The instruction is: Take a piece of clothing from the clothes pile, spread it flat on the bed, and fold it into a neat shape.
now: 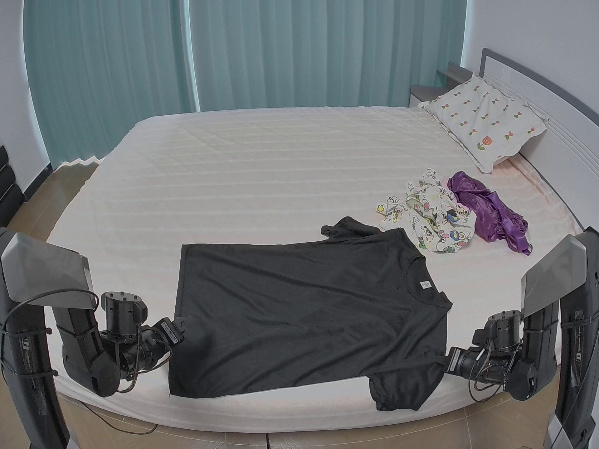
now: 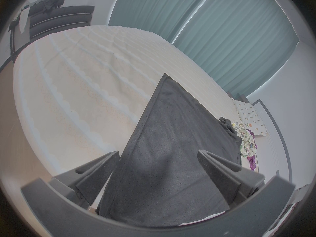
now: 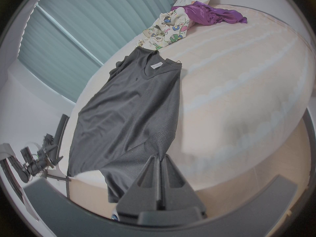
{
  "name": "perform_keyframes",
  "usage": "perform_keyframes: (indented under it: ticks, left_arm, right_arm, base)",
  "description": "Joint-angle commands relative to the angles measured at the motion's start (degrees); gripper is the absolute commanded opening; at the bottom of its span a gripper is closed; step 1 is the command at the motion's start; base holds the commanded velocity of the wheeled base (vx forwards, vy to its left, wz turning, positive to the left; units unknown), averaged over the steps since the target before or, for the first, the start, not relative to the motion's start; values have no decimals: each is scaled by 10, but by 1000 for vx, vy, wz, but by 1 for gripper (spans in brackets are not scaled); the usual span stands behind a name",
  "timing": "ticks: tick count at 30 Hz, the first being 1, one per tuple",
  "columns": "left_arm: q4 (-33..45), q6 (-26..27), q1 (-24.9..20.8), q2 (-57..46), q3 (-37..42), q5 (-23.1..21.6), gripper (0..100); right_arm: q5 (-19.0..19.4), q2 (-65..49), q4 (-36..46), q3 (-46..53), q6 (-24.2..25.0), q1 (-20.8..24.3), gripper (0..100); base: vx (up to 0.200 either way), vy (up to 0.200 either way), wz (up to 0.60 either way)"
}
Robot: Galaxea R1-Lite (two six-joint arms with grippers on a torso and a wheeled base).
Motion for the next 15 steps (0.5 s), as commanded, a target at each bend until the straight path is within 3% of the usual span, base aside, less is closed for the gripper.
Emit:
perform_keyframes:
  ticks: [1, 7, 15]
  left_arm:
    - [0, 5, 1, 2, -1, 1, 100]
    - [0, 13, 0, 6, 0, 1, 100]
    - [3, 15, 0, 9, 6, 2, 100]
  right_arm:
    - [1, -11, -6, 41, -25, -23, 0]
    - [3, -15, -28, 101, -57, -33, 0]
    - [-6, -8, -6, 101, -66, -32, 0]
  base:
    - [0, 0, 0]
    - [0, 0, 0]
    - [0, 0, 0]
